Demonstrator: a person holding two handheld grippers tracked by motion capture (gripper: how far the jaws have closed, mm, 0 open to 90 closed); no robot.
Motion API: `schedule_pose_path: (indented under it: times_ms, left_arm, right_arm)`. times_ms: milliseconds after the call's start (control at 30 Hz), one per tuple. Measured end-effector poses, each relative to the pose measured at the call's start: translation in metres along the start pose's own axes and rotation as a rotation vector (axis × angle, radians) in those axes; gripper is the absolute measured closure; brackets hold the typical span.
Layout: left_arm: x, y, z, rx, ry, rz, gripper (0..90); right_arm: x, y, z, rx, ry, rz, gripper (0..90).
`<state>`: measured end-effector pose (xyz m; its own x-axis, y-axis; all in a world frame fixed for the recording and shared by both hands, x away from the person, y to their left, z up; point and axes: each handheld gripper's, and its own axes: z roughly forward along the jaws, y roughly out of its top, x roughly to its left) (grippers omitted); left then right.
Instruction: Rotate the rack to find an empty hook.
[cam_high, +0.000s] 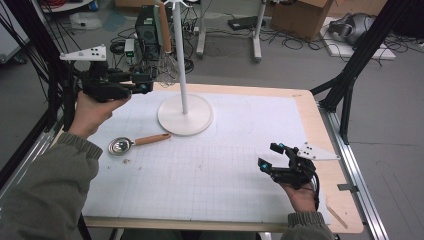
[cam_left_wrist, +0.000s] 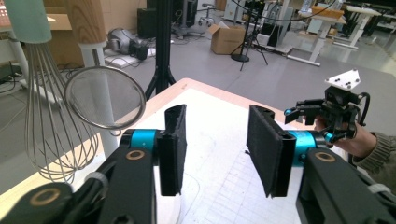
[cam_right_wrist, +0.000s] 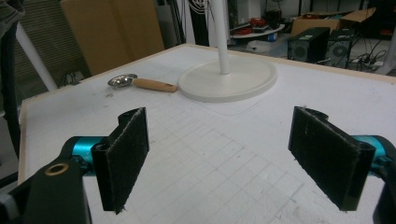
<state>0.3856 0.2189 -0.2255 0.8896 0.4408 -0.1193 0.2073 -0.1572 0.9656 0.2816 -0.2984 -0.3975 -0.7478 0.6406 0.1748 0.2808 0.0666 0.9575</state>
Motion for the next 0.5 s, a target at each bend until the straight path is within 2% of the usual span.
schedule_pose_path:
  times_ms: [333,500]
  left_arm:
    - [-0.003,-0.017,-0.005,-0.001,-0.014,0.001,54.0]
    - [-0.004,-0.033,-0.007,0.016,-0.006,-0.004,52.3]
  right_arm:
    - [0.0,0.0,0.0,0.002,0.003,-0.003,19.1]
    - [0.0,0.0,0.0,-0.002,0.002,-0.008,19.1]
